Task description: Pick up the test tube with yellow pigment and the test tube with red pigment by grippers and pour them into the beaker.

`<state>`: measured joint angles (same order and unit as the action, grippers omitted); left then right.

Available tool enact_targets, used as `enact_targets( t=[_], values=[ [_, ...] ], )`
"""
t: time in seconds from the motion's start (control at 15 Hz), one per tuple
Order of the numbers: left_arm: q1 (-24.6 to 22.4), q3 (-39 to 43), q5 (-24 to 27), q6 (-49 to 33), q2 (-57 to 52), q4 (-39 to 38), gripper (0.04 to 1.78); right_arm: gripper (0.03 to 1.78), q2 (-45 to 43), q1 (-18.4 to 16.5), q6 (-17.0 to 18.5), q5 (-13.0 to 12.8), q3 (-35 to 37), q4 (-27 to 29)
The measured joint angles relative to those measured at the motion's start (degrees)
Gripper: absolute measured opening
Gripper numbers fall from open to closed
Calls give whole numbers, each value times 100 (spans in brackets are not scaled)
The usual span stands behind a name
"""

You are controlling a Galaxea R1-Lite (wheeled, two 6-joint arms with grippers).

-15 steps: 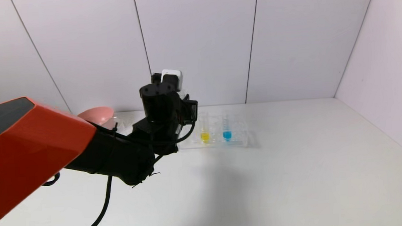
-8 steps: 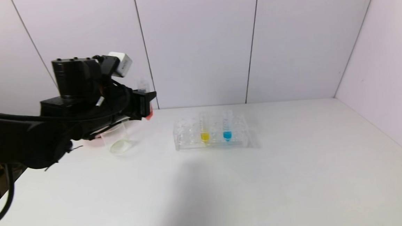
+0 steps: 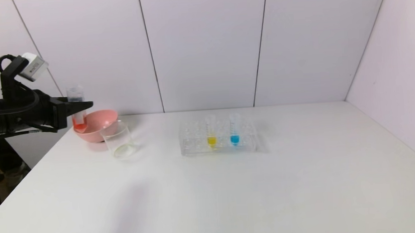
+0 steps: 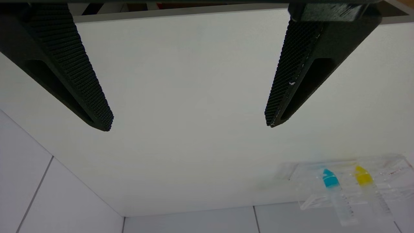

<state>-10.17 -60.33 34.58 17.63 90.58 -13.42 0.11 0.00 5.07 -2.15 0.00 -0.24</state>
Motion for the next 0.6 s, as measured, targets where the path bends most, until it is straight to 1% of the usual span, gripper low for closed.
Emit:
enact_targets(
  t=[0.13, 0.27, 0.47, 0.6],
  values=[
    [-461, -394, 354, 563, 210, 563, 47, 171, 0, 0, 0, -2, 0, 0],
    [-733, -894, 540, 961, 536, 1001, 47, 171, 0, 0, 0, 0, 0, 2],
    [-868, -1781, 610, 1595, 1085, 1821, 47, 171, 0, 0, 0, 0, 0, 0],
    [-862, -2506, 603, 2078, 1447, 2577, 47, 171, 0, 0, 0, 2, 0, 0]
  ],
)
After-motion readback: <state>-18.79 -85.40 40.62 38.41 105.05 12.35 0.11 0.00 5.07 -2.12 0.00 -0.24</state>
